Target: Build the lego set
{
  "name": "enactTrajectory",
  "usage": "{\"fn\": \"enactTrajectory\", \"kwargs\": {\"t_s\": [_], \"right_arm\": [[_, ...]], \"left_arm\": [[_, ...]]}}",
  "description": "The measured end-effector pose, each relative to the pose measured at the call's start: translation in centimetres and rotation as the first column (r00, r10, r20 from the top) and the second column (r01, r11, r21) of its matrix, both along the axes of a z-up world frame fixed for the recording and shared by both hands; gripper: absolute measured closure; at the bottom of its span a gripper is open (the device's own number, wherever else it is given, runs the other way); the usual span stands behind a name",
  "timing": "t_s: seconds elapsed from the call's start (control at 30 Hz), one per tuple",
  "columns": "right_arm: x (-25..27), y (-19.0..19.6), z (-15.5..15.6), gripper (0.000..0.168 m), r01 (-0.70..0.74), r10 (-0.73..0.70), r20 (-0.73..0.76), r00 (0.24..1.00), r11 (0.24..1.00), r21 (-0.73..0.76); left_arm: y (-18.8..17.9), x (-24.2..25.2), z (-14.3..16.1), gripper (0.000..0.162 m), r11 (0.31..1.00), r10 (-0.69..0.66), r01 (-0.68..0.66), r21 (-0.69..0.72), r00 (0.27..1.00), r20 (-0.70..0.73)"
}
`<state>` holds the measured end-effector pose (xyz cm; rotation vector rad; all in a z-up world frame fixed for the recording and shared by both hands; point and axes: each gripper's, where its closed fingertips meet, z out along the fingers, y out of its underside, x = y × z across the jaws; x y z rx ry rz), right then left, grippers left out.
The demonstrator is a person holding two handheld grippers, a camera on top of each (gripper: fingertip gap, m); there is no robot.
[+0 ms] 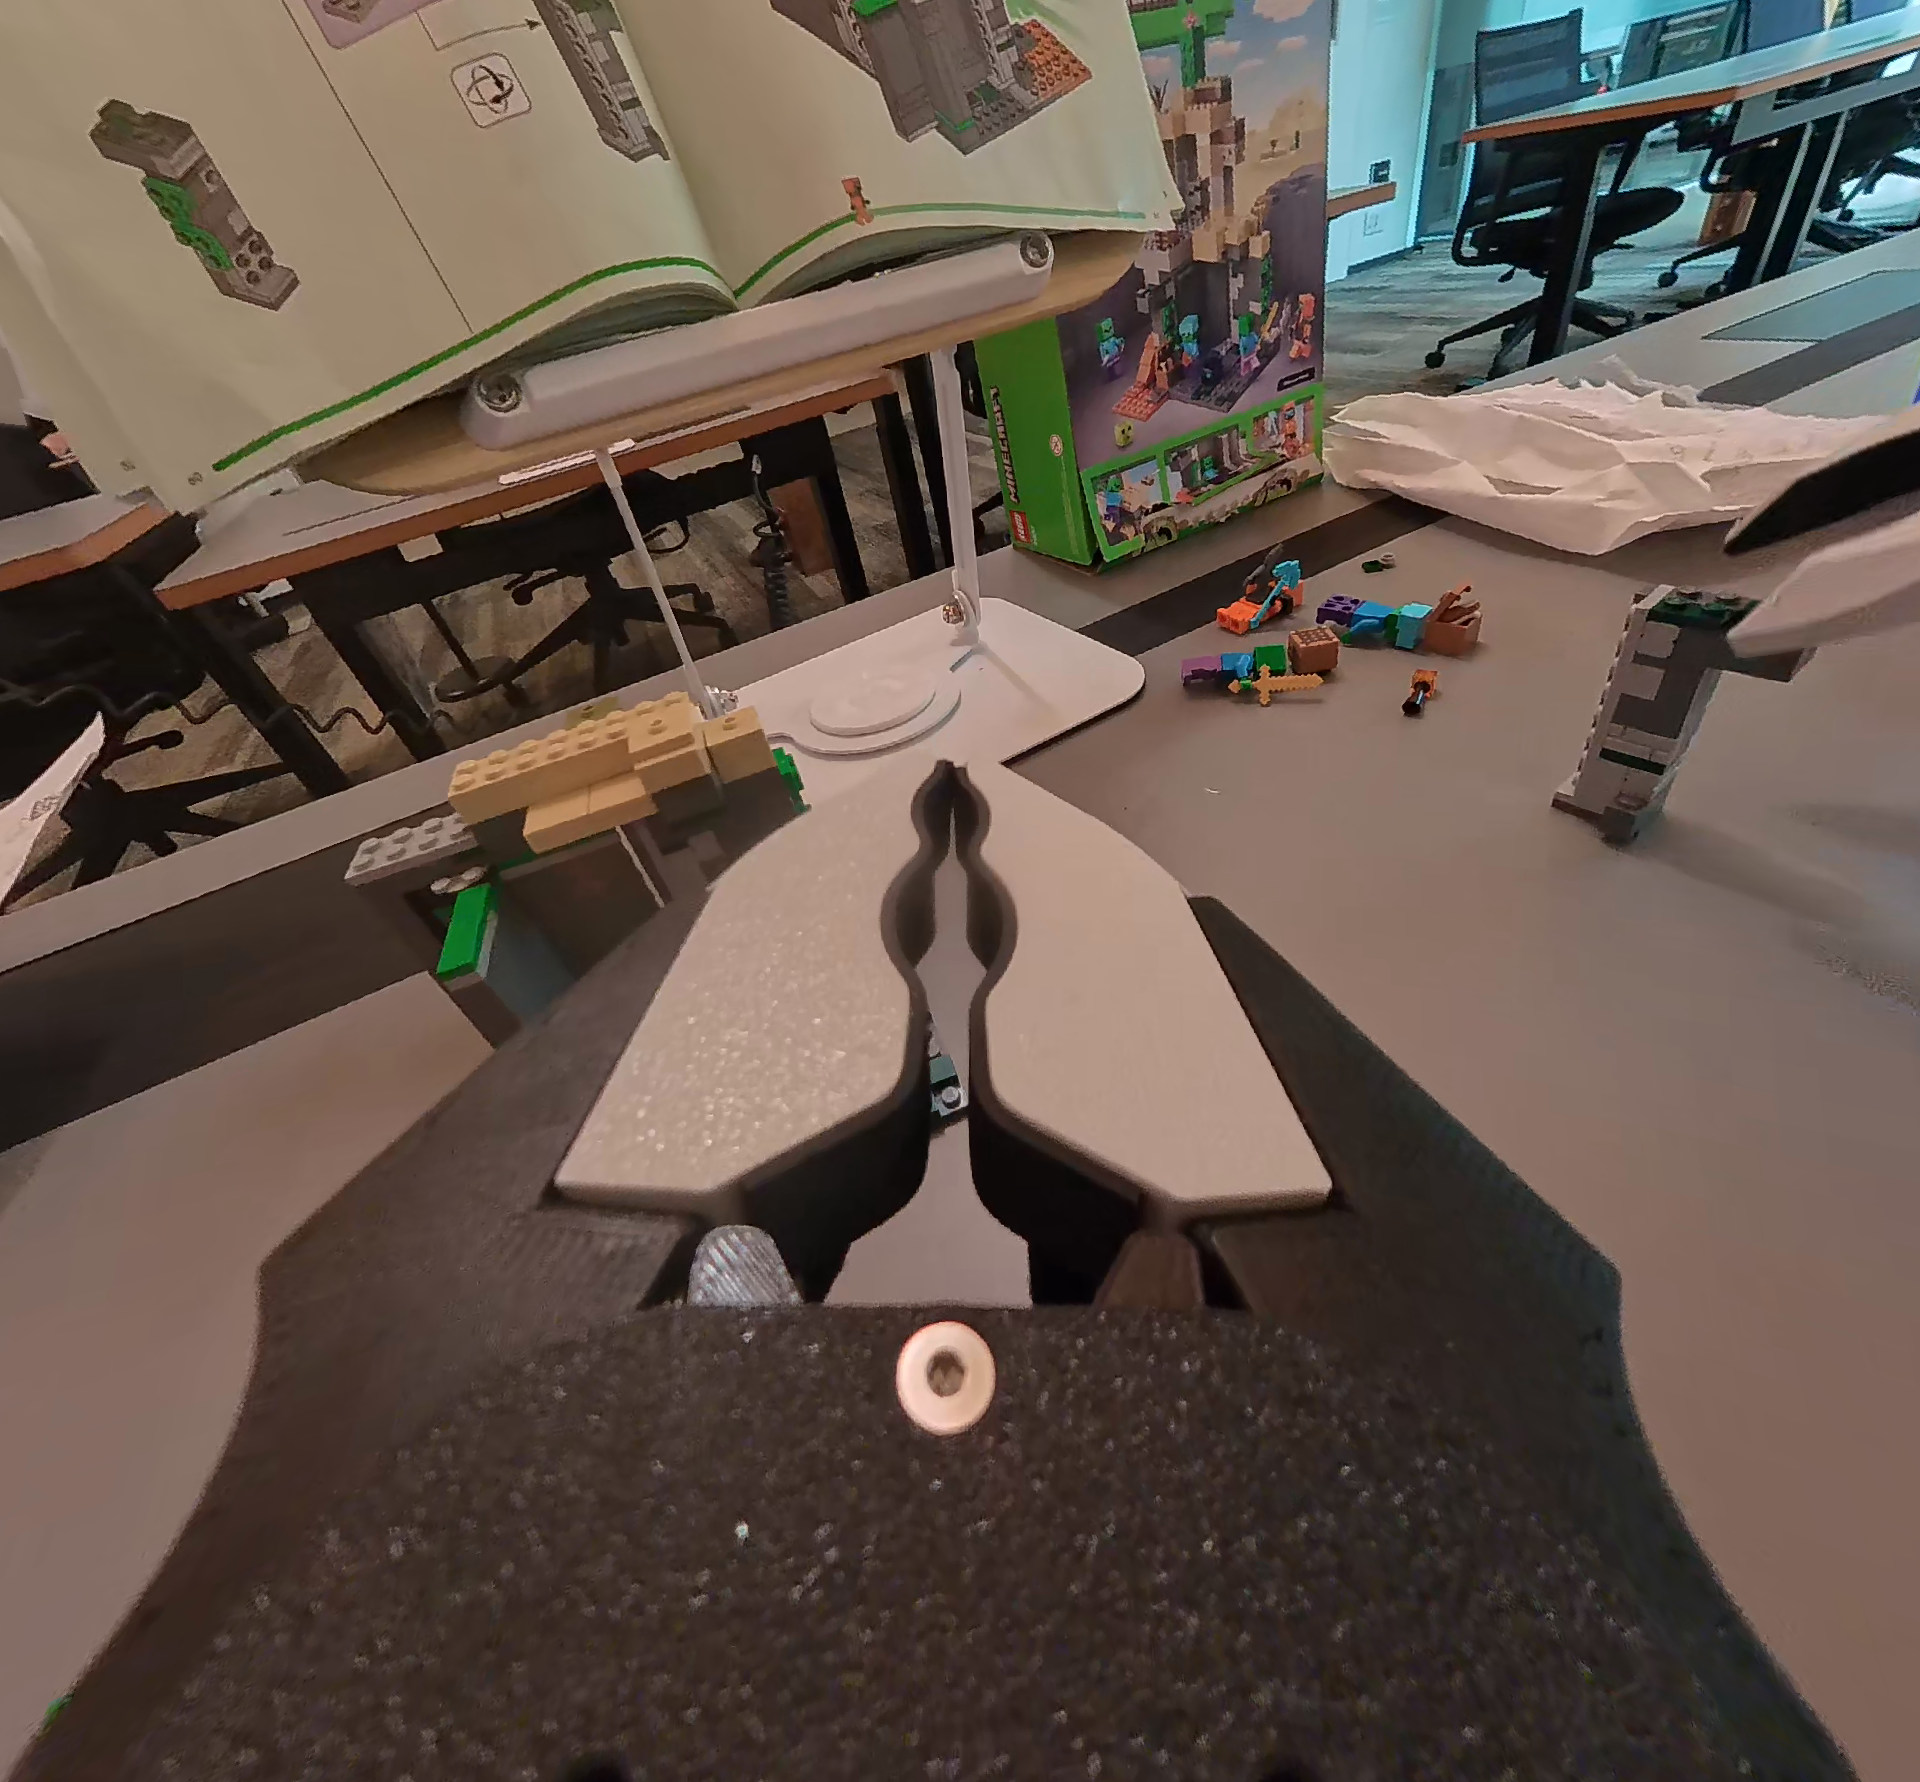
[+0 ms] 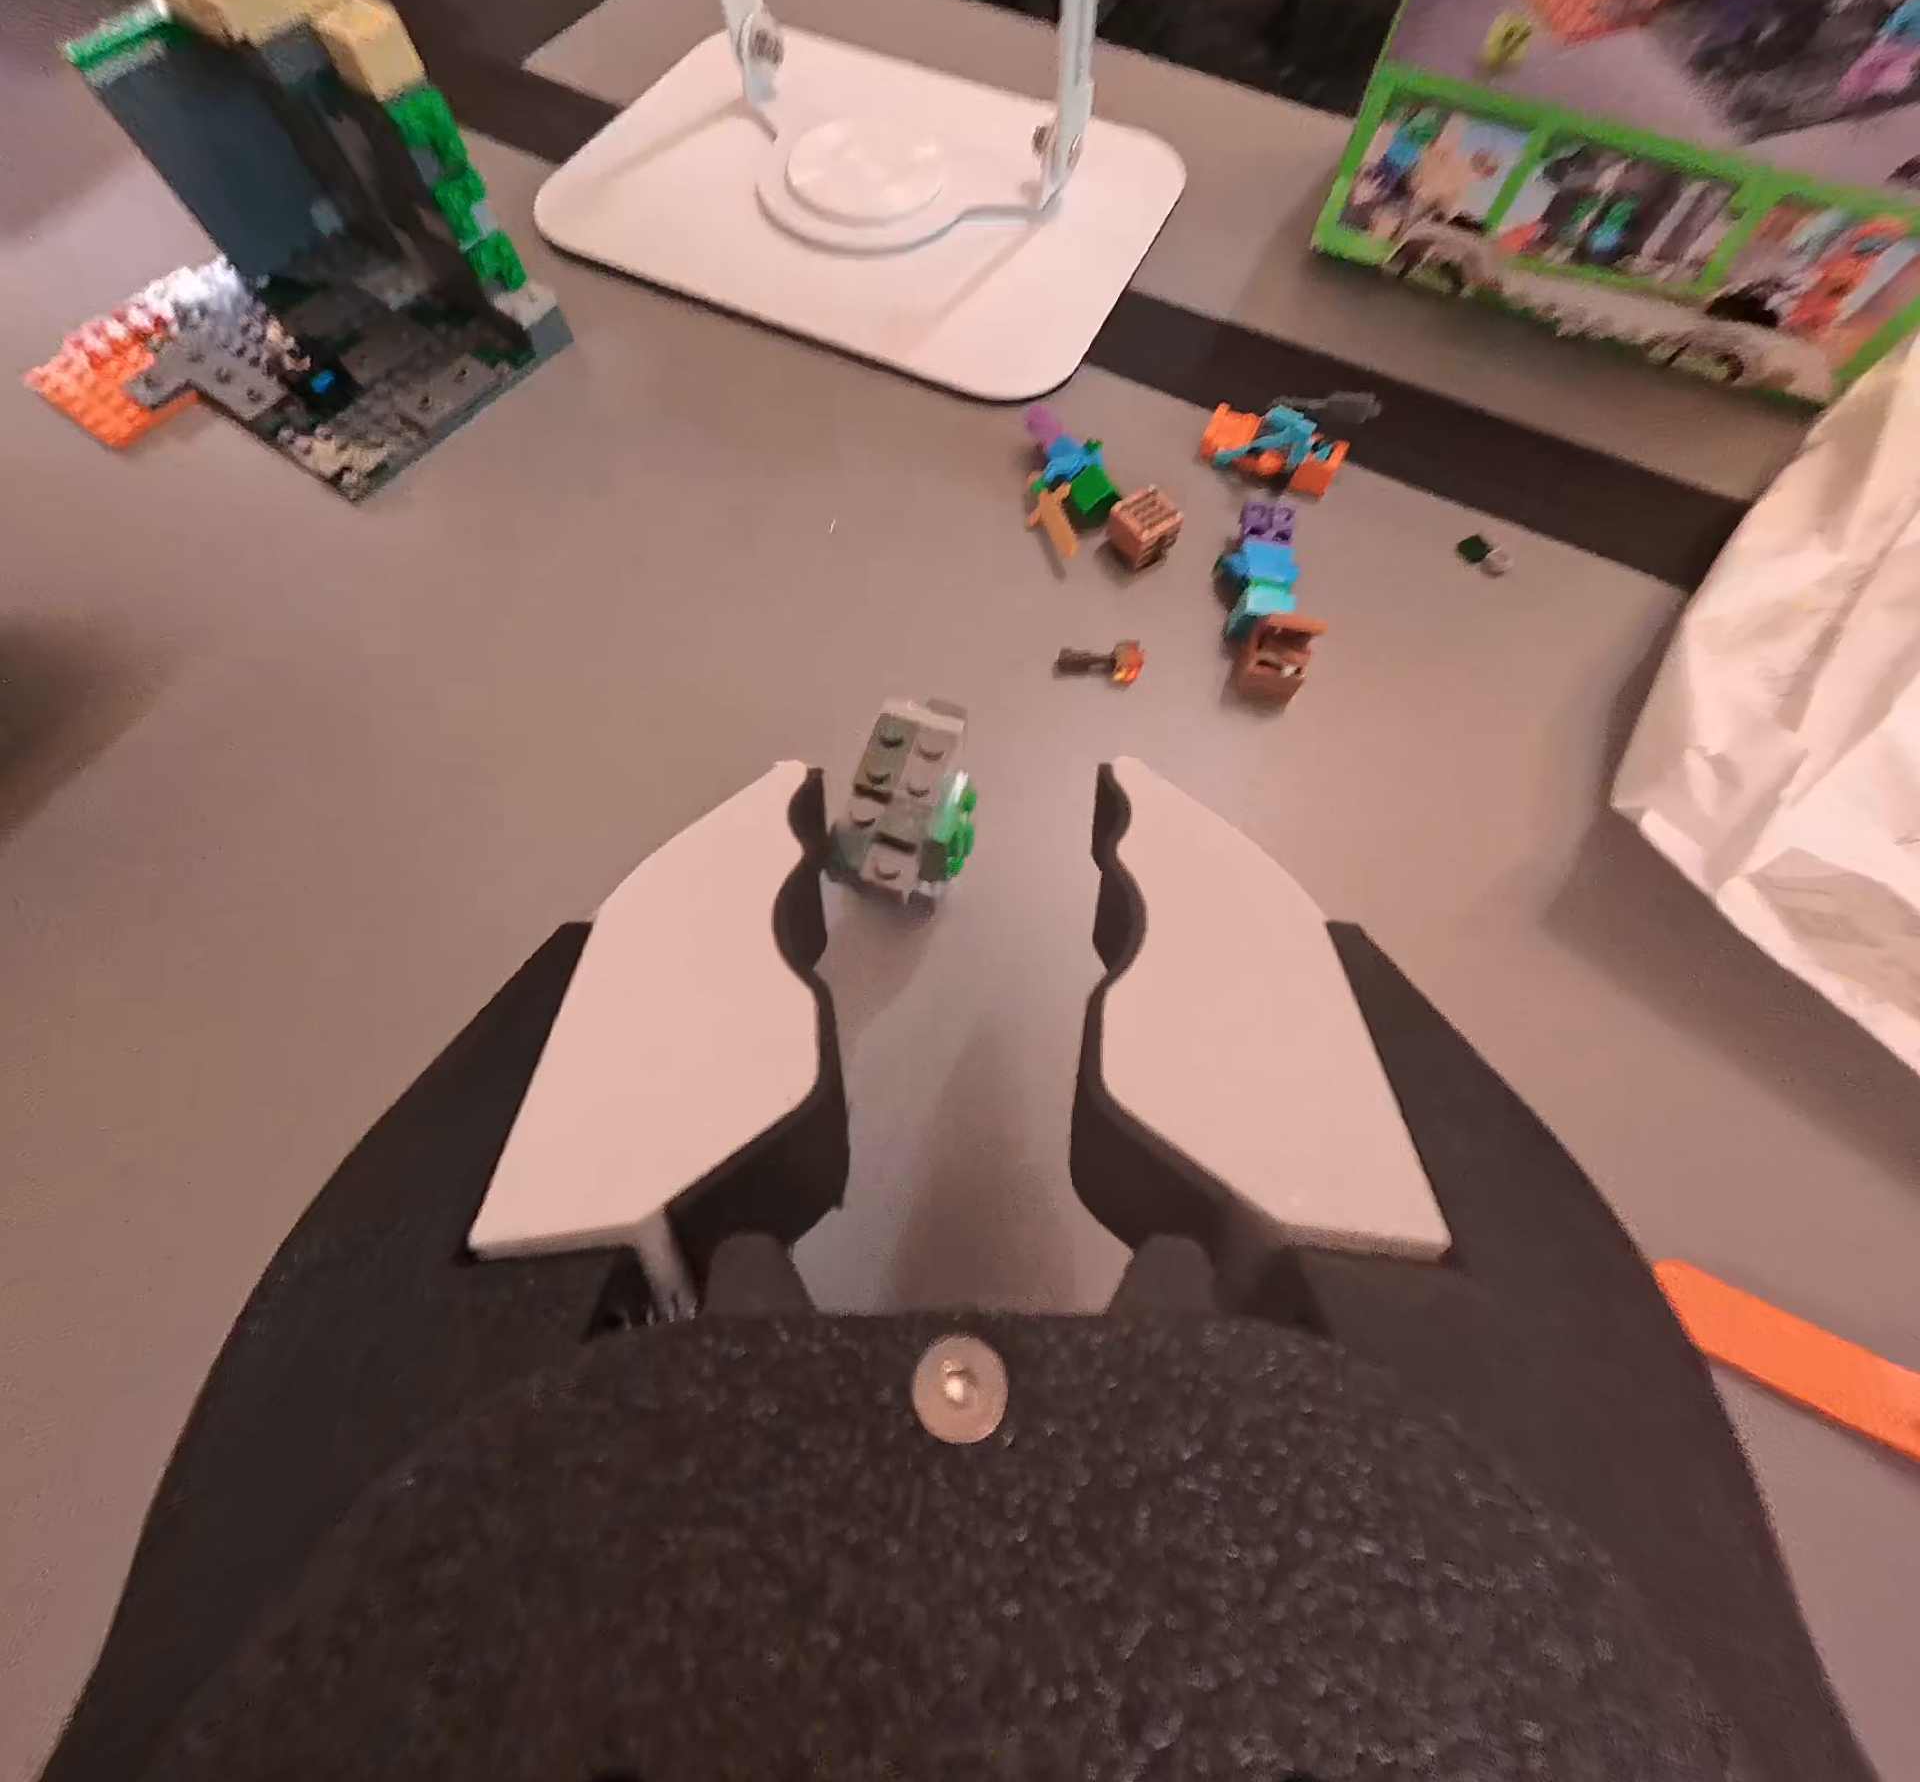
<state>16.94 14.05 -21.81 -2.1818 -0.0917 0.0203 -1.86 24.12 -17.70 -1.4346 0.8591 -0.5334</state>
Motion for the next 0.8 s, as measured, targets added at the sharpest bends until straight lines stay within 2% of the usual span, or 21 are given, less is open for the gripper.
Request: {"fn": "enactTrajectory", "kwargs": {"t_s": [0.1, 0.23, 0.3, 0.5, 0.8], "right_arm": [[-0.9, 0.4, -1.6, 0.11, -0.012, 0.014, 0.033, 0.999, 0.998, -0.054], [-1.2, 1.4, -2.6, 0.113, 0.007, -0.003, 0.084, 0.996, 0.999, -0.044], [-1.1, 1.7, -2.7, 0.117, 0.01, -0.008, 0.079, 0.997, 0.999, -0.034], [-0.3, 1.8, -2.7, 0.146, 0.044, -0.043, 0.088, 0.995, 0.999, -0.013], [0.6, 2.0, -2.7, 0.146, 0.101, -0.1, 0.099, 0.99, 0.995, -0.004]], "left_arm": [[0.0, 0.0, 0.1, 0.162, 1.0, 0.001, -0.001, 0.001, 1.0, 0.002], [0.1, -0.2, 0.4, 0.162, 1.0, 0.001, -0.001, 0.001, 1.0, 0.012], [0.1, -0.2, 0.4, 0.162, 1.0, 0.001, -0.001, 0.0, 1.0, 0.013], [0.1, -0.2, 0.4, 0.162, 1.0, -0.001, 0.0, 0.001, 1.0, 0.011], [0.1, -0.2, 0.3, 0.162, 1.0, 0.001, -0.001, 0.001, 1.0, 0.009]]}}
